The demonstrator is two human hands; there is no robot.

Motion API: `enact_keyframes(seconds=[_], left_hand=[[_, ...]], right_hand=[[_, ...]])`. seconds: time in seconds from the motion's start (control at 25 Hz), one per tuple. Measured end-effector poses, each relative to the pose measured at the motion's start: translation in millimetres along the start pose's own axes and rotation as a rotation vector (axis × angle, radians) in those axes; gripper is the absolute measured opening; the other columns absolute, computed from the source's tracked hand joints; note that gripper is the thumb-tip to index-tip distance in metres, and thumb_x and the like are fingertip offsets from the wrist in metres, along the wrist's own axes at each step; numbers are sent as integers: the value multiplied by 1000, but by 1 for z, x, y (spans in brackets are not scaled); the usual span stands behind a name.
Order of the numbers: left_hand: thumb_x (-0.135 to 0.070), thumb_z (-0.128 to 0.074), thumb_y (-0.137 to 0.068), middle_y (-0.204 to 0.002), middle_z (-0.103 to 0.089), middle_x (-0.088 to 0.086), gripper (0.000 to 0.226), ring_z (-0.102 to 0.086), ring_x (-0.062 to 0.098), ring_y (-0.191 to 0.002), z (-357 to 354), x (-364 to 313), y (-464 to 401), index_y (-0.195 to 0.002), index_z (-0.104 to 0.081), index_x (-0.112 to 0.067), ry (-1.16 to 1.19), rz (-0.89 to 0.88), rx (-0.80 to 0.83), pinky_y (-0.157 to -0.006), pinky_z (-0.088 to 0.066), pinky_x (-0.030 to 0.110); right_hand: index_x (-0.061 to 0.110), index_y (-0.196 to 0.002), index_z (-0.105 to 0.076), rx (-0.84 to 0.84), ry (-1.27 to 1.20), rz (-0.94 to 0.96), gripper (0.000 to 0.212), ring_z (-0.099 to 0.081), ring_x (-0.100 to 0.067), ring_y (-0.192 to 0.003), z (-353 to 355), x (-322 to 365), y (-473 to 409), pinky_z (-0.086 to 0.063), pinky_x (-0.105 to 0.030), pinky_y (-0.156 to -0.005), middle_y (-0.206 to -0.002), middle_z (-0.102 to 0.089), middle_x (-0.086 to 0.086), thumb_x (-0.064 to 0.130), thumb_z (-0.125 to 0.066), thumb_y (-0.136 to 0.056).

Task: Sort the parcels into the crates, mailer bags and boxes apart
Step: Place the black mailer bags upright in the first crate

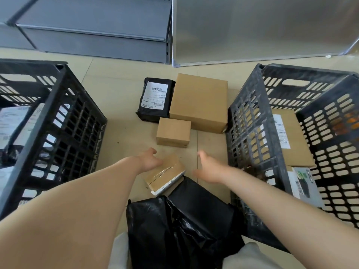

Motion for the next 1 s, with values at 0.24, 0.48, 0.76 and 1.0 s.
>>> enact_keyframes(seconds=[0.24,0.48,0.76,1.0], left_hand=[[-27,-46,-97,-154,-34,10,61,-37,30,-138,-3,-9,-1,-154,-24,-18,-37,-21,5,-106,-33,34],[-28,-45,-98,-150,-40,10,56,-43,28,-134,-3,-7,-4,-151,-31,-16,54,11,5,-106,-34,33],[-25,-45,-98,-151,-39,9,54,-39,28,-137,-6,-12,-6,-150,-35,-15,87,16,9,-111,-32,35],[-18,-43,-97,-138,-51,21,42,-48,36,-128,0,-17,0,-136,-49,-2,113,-7,-8,-103,-41,40]], right_hand=[[15,-160,-6,206,125,7,113,-41,-34,-140,-73,-9,5,-41,-42,-110,-159,-32,-14,69,-67,-81],[26,-160,7,208,265,-45,122,-31,-37,-143,-105,-24,10,-42,-50,-109,-162,-15,-14,64,-73,-76],[20,-161,4,74,411,-6,116,-44,-36,-127,-72,-32,7,-50,-42,-94,-151,-31,-17,65,-63,-77],[23,-161,4,-62,247,-101,113,-41,-38,-133,-19,-39,7,-49,-45,-98,-155,-28,-17,67,-60,-78]])
Point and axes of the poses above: each hand's wrist, its own y-axis away from the middle knuckle, its own z-axis out of the back of the hand, x = y × z, the point moved 8 cm from there along -y, towards the middle knuckle
